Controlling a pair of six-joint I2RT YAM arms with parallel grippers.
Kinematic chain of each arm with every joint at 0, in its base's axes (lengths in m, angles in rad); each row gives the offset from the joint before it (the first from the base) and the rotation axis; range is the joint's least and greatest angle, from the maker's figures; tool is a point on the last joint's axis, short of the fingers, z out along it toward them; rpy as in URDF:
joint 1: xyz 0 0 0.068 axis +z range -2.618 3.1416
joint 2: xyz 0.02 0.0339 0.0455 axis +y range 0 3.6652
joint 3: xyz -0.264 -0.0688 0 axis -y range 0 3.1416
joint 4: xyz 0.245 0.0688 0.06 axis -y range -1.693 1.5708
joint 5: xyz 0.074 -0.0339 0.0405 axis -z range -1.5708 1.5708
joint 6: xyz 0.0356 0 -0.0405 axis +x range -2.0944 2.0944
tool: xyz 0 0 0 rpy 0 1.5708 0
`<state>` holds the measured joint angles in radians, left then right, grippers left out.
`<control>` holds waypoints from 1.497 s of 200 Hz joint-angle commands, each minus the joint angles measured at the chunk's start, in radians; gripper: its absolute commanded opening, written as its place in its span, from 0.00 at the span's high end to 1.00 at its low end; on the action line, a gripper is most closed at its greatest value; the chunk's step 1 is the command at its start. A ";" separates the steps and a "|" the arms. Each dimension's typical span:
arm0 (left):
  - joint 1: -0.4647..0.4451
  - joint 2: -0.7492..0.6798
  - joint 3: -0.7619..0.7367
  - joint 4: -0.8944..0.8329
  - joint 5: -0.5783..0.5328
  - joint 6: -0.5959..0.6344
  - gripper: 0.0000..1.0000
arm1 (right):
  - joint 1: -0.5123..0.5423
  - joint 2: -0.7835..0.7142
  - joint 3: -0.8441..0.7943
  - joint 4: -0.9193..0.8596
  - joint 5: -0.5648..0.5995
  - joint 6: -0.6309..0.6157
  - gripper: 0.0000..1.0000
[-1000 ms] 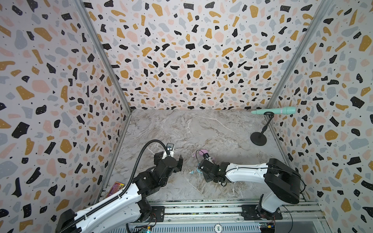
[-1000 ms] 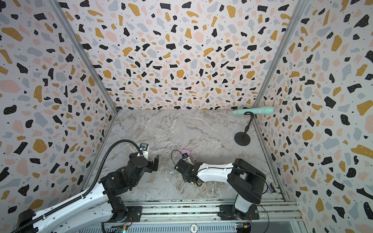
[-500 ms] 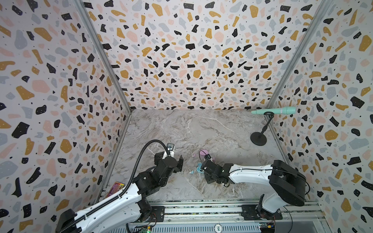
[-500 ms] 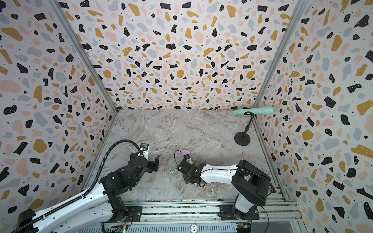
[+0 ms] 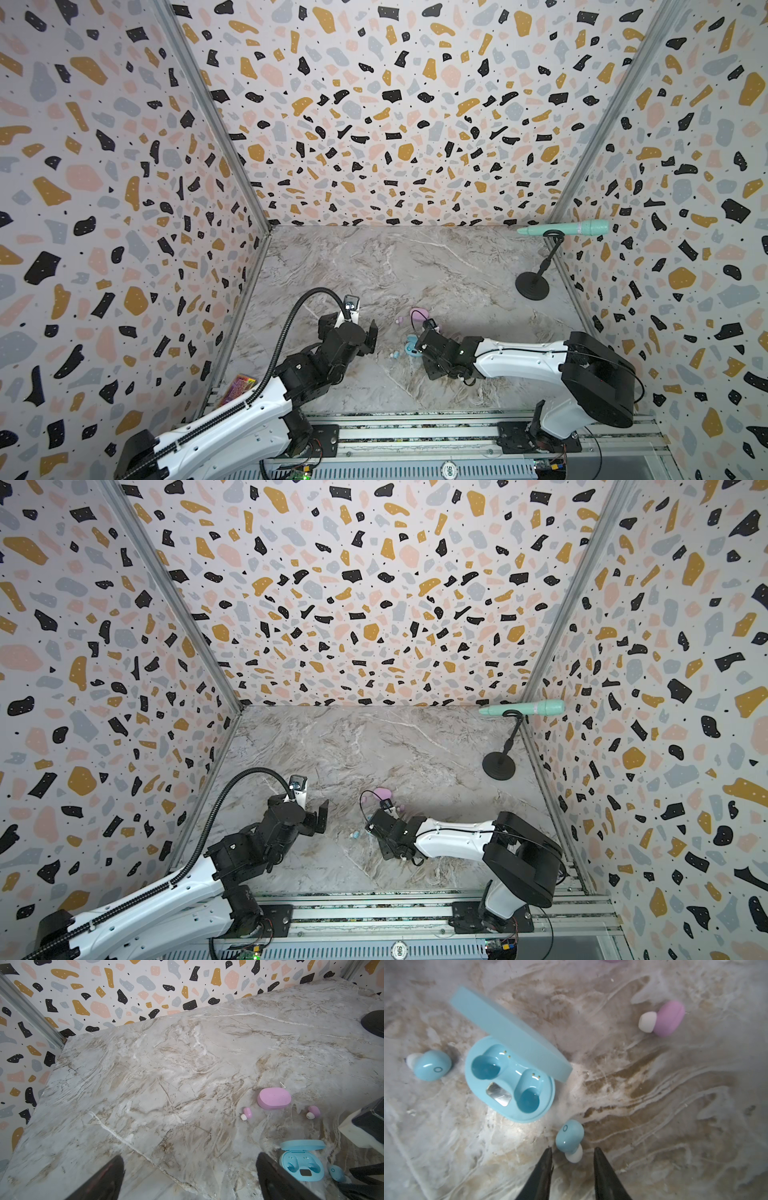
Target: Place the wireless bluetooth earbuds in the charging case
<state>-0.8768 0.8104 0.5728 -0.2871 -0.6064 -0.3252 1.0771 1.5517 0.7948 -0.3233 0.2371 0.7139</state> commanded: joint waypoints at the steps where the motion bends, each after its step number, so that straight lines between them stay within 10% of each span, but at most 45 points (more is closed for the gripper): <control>1: 0.005 0.000 0.009 0.015 0.000 0.012 0.00 | -0.003 -0.037 0.047 -0.048 0.007 0.068 0.63; 299: 0.005 0.007 0.010 0.013 0.007 0.014 0.00 | -0.020 0.001 0.000 0.032 -0.015 0.239 0.66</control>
<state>-0.8768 0.8162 0.5728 -0.2871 -0.6022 -0.3252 1.0618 1.5425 0.7933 -0.2760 0.1867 0.9581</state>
